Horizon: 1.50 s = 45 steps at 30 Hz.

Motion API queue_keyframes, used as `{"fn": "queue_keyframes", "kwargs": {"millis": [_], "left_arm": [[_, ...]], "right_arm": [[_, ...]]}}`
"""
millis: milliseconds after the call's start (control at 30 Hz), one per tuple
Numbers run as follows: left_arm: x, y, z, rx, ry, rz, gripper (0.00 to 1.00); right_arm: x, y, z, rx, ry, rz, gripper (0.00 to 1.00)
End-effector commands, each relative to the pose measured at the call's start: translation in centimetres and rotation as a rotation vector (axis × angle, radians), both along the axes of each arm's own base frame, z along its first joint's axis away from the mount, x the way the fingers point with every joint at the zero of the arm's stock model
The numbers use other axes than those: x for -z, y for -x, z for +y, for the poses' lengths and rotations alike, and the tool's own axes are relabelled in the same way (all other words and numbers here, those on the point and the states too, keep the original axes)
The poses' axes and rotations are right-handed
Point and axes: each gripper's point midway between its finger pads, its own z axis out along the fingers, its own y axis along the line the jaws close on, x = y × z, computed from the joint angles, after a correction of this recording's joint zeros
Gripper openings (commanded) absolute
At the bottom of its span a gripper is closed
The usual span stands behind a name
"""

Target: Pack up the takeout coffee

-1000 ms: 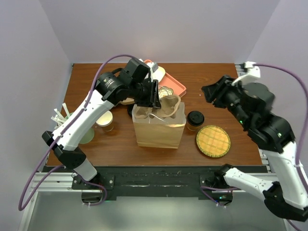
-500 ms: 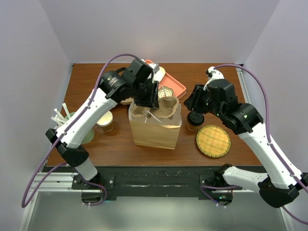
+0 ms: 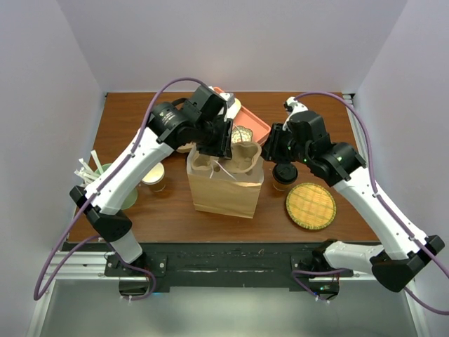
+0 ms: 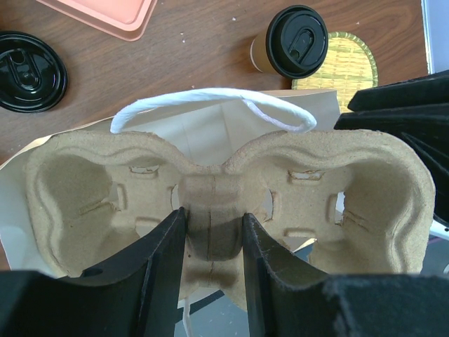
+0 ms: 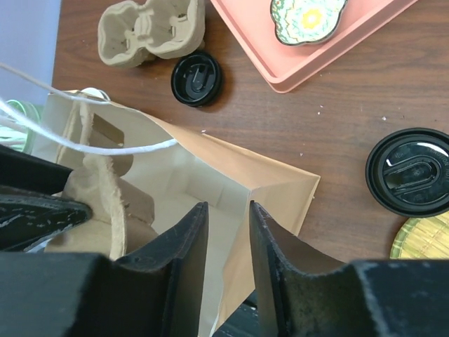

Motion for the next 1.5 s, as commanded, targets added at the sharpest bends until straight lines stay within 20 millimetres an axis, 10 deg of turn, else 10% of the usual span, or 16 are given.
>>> {"fn": "queue_keyframes", "kwargs": {"millis": [0,767,1000,1467], "left_arm": [[-1.0,0.0,-0.2,0.034,-0.005,-0.047,0.19],[0.1,0.0,-0.3,0.033,-0.073,-0.063,0.18],[0.3,-0.2,-0.2,0.027,-0.089,-0.07,0.18],[2.1,0.2,-0.3,0.027,-0.154,-0.062,0.17]], "right_arm": [[-0.5,0.3,0.0,-0.024,-0.001,-0.019,0.32],[1.4,1.1,-0.2,-0.04,0.026,0.037,0.31],[1.5,1.3,-0.6,-0.033,0.038,0.035,0.1],[1.1,1.6,0.0,-0.043,-0.021,0.022,0.01]]}}
